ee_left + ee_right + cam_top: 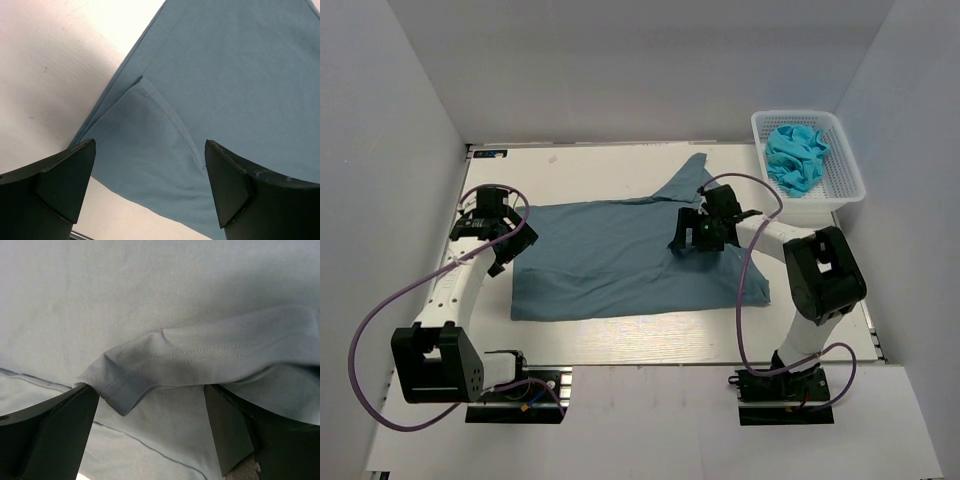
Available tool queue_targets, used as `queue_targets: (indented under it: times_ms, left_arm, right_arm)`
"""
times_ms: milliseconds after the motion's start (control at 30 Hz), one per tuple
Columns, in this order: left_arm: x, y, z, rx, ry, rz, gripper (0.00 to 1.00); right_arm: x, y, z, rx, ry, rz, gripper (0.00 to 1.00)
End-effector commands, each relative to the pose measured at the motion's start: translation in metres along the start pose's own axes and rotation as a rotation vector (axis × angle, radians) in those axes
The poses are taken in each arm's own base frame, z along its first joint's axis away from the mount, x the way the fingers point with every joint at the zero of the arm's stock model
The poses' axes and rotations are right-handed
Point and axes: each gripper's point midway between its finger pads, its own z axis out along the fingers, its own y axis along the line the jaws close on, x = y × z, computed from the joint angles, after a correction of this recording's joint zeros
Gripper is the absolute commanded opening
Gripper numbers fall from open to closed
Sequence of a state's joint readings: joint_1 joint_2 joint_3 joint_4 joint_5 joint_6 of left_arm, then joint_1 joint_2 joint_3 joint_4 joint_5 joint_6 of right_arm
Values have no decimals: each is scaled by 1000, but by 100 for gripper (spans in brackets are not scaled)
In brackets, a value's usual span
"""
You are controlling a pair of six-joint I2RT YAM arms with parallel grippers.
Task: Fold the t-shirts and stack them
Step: Fold the flattened tshirt in 1/3 of the way, then grap the side of the flattened tshirt furthest away from the robot with both arms
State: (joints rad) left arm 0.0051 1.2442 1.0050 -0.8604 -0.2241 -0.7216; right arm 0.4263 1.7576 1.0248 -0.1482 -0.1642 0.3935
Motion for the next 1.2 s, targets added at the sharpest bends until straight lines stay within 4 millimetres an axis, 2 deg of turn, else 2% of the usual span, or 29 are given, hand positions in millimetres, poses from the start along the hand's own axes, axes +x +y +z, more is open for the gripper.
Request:
queue_targets:
  times_ms: [0, 67, 100, 133, 167, 233, 300, 400, 533, 567, 633, 667, 733, 767, 800, 833, 867, 900, 967, 1000, 1033, 1067, 1100, 1133, 1167]
  left_arm:
    - [-7, 0, -2, -2, -18, 7, 100]
    - [-7, -1, 1, -3, -17, 16, 100]
    - [-3, 0, 2, -1, -3, 18, 100]
    - [-3, 0, 2, -1, -3, 18, 100]
    - [-3, 0, 2, -1, -3, 18, 100]
    - [-1, -1, 5, -1, 11, 21, 100]
    - [-1, -1, 5, -1, 11, 21, 100]
    - [-1, -1, 5, -1, 11, 21, 100]
    - [0, 1, 7, -13, 12, 23, 100]
    - [0, 1, 7, -14, 12, 23, 100]
    - [-8, -3, 6, -13, -3, 20, 100]
    - [-8, -5, 10, -14, -2, 20, 100]
    - [-22, -12, 10, -10, -42, 12, 100]
    - [-25, -10, 14, -28, -56, 12, 100]
    - [-36, -13, 18, -35, -72, 1, 100]
    - [-44, -21, 23, -16, -95, -7, 100]
    - [-52, -20, 28, -28, -112, -22, 100]
    - [-61, -25, 37, -37, -110, -20, 100]
    - [-87, -38, 44, -14, -142, -40, 100]
    - [-93, -41, 51, -8, -139, -42, 100]
    - [-92, -43, 71, -21, -103, -41, 100]
    - [-104, -53, 73, -9, -118, -45, 100]
    - [-108, -54, 81, -13, -105, -51, 100]
    - [-112, -54, 90, -24, -100, -48, 100]
    - [-112, -62, 105, -18, -69, -43, 100]
  right_arm:
    - [-35, 9, 7, -27, -99, -14, 90]
    - [-42, 6, 14, -10, -97, -14, 90]
    - [-52, 7, 13, -12, -114, -15, 90]
    - [-60, 13, 14, -24, -128, -19, 90]
    - [-58, 14, 20, -40, -107, -15, 90]
    - [-75, 28, 19, -80, -135, -21, 90]
    - [-76, 34, 28, -117, -119, -9, 90]
    - [-100, 48, 33, -164, -155, 5, 90]
    - [-128, 49, 41, -130, -187, -37, 90]
    - [-154, 58, 31, -133, -236, -59, 90]
    - [-159, 47, 35, -64, -233, -66, 90]
    - [-183, 50, 26, -42, -291, -81, 90]
    - [-184, 33, 27, 42, -273, -72, 90]
    - [-201, 32, 20, 66, -312, -70, 90]
    - [-199, 17, 20, 131, -301, -49, 90]
    - [-207, 9, 18, 156, -316, -41, 90]
    - [-206, 3, 22, 179, -305, -30, 90]
    - [-221, -4, 13, 194, -328, -8, 90]
    - [-215, -20, 25, 226, -283, 11, 90]
    - [-230, -23, 16, 228, -309, 36, 90]
    - [-226, -30, 22, 237, -286, 48, 90]
    - [-228, -34, 26, 238, -284, 54, 90]
    - [-238, -34, 21, 225, -304, 60, 90]
    - [-239, -43, 23, 236, -301, 67, 90]
    - [-244, -48, 23, 232, -317, 69, 90]
